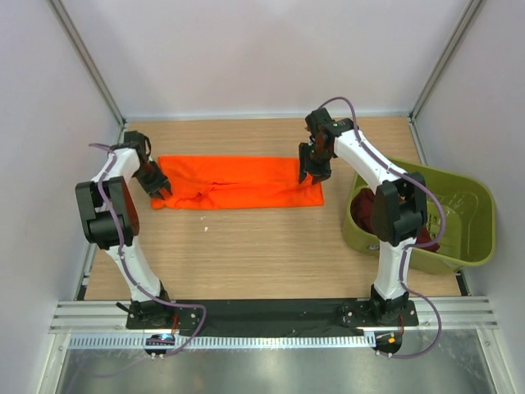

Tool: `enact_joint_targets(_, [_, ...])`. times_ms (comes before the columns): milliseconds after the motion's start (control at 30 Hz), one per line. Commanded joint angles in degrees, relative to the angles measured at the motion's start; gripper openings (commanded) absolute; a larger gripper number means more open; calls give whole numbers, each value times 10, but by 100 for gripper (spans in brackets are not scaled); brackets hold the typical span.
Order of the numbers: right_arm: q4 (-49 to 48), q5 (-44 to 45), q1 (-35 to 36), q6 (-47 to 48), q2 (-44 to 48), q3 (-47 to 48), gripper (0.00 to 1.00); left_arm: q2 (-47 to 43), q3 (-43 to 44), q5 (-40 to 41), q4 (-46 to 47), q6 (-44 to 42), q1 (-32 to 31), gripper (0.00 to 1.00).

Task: Fold and stack the t-shirts
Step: Fold the tshirt

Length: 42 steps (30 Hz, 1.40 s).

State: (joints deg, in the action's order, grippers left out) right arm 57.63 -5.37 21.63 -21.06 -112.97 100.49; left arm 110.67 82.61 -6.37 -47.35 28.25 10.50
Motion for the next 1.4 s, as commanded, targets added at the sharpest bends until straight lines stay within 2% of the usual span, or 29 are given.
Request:
enact_joint_targets(0, [0,-10,0,9,25,3,50,12,23,1,27,-3,2,32])
enact_joint_targets(200, [5,-7,0,8,25,4,50,36,47,3,26,-2,1,25])
enact_joint_targets(333, [8,-5,0,9,26,5,50,47,62,-5,26,-9,2,12])
enact_joint_targets(500, [12,-2,0,8,28,4,50,41,74,-7,23,-8,2,9])
enact_joint_targets(567, [13,-2,1,8,28,4,50,40,76,-7,17,-9,2,12])
enact_joint_targets(633, [13,-1,1,8,29,4,50,32,68,-7,16,-10,2,23])
enact_joint_targets(667, [13,0,2,6,31,4,50,27,64,-7,16,-10,1,25])
enact_joint_targets(933, [9,1,8,3,32,-5,50,-28,48,9,29,-1,2,26])
enact_joint_targets(1100, [11,4,10,4,33,-5,50,1,76,12,19,-7,3,26])
enact_joint_targets(1233, [13,2,10,6,34,-6,50,38,106,9,6,-25,3,34])
enact_joint_targets(1367, [14,2,10,7,36,-11,49,62,121,1,12,-53,3,35])
